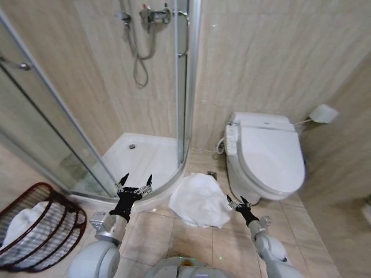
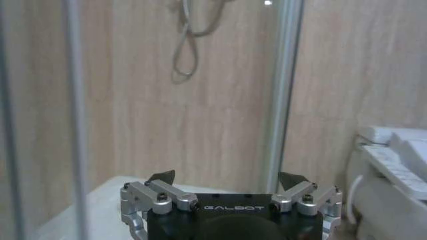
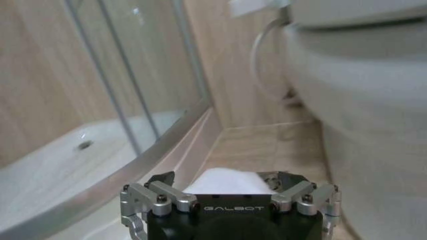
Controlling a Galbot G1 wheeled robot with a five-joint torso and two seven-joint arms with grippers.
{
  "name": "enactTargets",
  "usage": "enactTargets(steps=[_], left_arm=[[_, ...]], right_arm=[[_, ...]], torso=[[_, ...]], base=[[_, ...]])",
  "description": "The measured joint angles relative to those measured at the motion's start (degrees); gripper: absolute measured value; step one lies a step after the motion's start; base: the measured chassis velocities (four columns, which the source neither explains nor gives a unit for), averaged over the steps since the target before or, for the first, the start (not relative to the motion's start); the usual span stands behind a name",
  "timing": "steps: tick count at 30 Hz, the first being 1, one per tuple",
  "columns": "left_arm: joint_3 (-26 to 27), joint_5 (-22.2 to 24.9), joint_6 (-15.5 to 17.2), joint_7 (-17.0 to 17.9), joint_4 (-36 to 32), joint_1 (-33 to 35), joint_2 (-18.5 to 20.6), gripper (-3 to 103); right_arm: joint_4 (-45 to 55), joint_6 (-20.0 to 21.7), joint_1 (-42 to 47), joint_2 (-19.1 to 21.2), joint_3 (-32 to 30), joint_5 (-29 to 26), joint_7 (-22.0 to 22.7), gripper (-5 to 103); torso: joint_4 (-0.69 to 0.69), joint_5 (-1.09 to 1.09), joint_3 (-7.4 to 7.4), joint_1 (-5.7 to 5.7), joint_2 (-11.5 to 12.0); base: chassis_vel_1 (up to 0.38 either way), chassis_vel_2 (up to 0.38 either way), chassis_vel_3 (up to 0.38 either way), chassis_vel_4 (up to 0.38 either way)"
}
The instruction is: Discard the used towel into the hamper.
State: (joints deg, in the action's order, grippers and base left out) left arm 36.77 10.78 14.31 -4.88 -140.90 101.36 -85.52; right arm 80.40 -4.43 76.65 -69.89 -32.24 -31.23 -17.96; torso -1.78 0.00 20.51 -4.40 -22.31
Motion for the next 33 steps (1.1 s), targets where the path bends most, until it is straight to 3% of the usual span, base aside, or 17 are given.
enactTargets(steps=[8, 16, 24, 33], left_arm=[[0.00, 0.00, 0.00, 0.00, 0.00, 0.00, 0.00, 100], [0.00, 0.00, 0.00, 0.00, 0.00, 0.00, 0.00, 100], [0.00, 0.00, 0.00, 0.00, 0.00, 0.00, 0.00, 100], [0.00, 0.00, 0.00, 0.00, 0.00, 0.00, 0.00, 100]], right_arm=[[-8.58, -2.21, -5.60, 0.44, 3.24, 3.68, -0.55, 100], [-16.31, -3.28, -11.21, -0.29, 9.11, 9.03, -0.80, 100], [-31.56, -5.84, -18.19, -4.00, 10.98, 19.48, -0.11, 100], [-34.34, -3.28, -19.68, -5.00, 11.89, 22.74, 2.49, 100]], torso=[[-0.04, 0.01, -0.41, 0.18, 0.59], [0.01, -0.02, -1.16, 0.73, 1.89], [-0.01, 0.00, -2.51, 1.57, 4.10], [0.00, -0.01, -3.00, 1.97, 4.96]], base=[[0.084, 0.076, 0.071, 0.082], [0.004, 0.007, 0.003, 0.002], [0.000, 0.000, 0.000, 0.000], [0.000, 0.000, 0.000, 0.000]])
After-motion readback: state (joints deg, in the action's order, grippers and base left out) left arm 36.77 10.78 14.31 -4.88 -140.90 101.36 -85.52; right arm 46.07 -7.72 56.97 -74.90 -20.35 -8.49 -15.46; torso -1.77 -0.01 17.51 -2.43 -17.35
